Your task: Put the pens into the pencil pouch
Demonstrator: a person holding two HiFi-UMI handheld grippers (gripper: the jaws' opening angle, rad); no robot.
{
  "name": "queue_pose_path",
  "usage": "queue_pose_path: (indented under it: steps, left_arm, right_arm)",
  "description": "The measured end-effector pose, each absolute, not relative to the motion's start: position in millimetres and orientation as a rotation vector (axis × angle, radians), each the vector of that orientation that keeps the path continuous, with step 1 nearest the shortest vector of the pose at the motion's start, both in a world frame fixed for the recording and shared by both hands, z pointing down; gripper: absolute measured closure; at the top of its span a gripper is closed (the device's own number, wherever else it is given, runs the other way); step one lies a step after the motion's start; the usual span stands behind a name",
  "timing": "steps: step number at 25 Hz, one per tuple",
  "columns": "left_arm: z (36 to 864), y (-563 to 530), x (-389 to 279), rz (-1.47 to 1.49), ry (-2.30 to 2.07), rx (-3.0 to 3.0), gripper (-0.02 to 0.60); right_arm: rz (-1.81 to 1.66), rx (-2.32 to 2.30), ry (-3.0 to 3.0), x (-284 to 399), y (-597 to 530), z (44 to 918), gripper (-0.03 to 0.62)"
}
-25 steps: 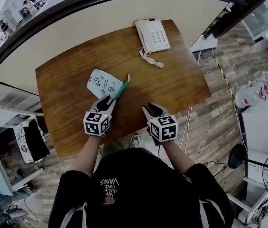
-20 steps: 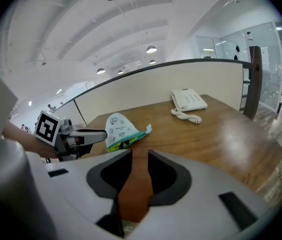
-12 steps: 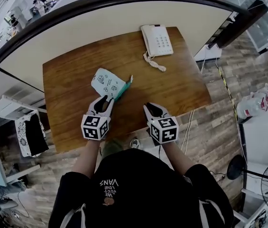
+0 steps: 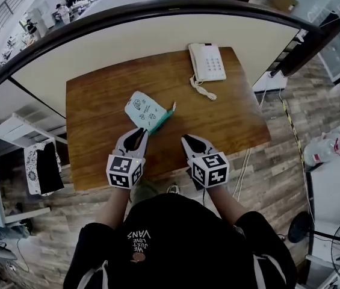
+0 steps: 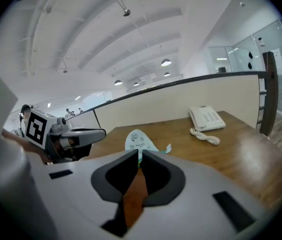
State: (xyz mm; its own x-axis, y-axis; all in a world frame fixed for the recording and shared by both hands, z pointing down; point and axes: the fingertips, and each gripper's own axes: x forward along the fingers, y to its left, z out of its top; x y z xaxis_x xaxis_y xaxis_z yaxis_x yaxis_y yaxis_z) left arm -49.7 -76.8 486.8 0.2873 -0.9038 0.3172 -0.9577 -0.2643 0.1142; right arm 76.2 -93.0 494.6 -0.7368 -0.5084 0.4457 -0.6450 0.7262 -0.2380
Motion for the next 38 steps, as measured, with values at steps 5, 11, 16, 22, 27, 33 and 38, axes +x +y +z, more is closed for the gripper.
queue_pose_path:
  steps: [5, 11, 16, 22, 27, 33, 38]
  left_arm:
    - [479.4, -63.2, -50.2, 0.267, -1.721, 2.278, 0.563]
    - [478.9, -49.6, -47.7, 0.273, -1.713, 2.250, 0.571]
    - [480.2, -43.4, -45.4, 0.316, -1.715, 2.241, 0.571]
    - [485.9, -39.8, -48.3, 0.330, -1.736, 2.212, 0.571]
    - [486.7, -40.4, -47.6, 0.321, -1.721, 2.221, 0.571]
    - [484.8, -41.2, -46.6, 0.318, -1.700, 2.239, 0.571]
    - [489.7, -42.7, -51.6, 0.319, -1.703, 2.223, 0.571]
  right_arm:
    - [0.506, 0.846, -2.623, 63.3, -87.9, 481.2, 0.566]
    - [0.463, 0.786, -2.640, 47.7, -81.4, 472.7, 0.574]
    - [0.431, 0.731, -2.645, 37.0, -72.6, 471.1, 0.580]
    - [0.411, 0.719, -2.629, 32.6, -68.4, 477.1, 0.582]
    - [0.404, 0.719, -2.609, 32.4, -68.6, 481.6, 0.582]
    - [0.393, 0.715, -2.595, 29.4, -70.2, 482.5, 0.582]
    - [0.392, 0.711, -2.587, 25.4, -72.5, 486.2, 0.582]
